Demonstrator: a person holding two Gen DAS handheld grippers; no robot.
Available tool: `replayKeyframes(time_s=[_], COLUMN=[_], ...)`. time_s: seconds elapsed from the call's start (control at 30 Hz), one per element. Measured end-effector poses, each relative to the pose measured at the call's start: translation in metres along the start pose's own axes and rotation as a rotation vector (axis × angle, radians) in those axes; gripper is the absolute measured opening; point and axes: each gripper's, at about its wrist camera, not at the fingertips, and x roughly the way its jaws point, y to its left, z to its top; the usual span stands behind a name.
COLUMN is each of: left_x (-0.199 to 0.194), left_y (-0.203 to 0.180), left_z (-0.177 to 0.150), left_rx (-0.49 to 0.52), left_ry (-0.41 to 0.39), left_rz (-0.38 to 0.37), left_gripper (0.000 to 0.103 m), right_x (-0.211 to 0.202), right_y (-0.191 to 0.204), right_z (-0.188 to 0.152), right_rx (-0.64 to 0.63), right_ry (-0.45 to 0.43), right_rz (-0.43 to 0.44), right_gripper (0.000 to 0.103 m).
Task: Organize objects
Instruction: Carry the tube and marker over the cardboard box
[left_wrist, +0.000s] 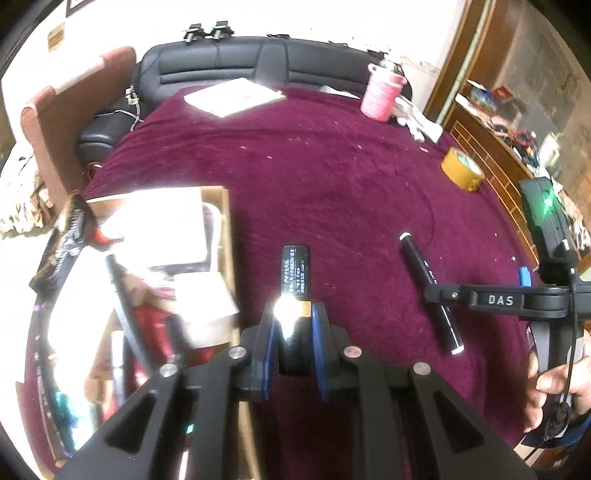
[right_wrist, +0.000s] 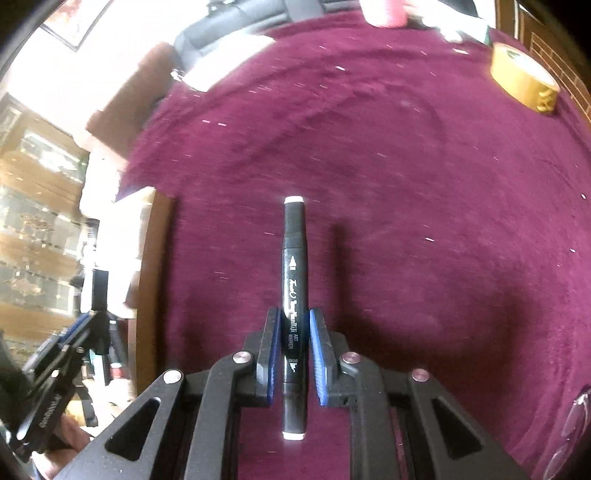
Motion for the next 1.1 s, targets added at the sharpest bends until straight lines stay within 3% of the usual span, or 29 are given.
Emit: replayKeyframes(time_s=[0.47,0.83,1.1], left_x=[-0.062,-0.075,-0.069], left_y=[0.082,0.133,0.146], left_z=[-0.028,-0.061,-0.073], left_rx=[-0.167,-0.251,-0.255], left_ry=[-0.068,-0.046,-0.015], left_rz=[0.089,0.132,0.129], left_gripper=[0.017,0.017,0.017], right_x=[0.004,0.036,0.056], right_y=[0.107,0.175,0.214], right_z=[-0.007,-0.044,-0.067], right_rx=[-0.108,-0.211,-0.32], right_ry=[0.047,0.136,0.156], right_rz=[0.212,0.278,0.248], right_gripper=[0.018,0.018,0.018])
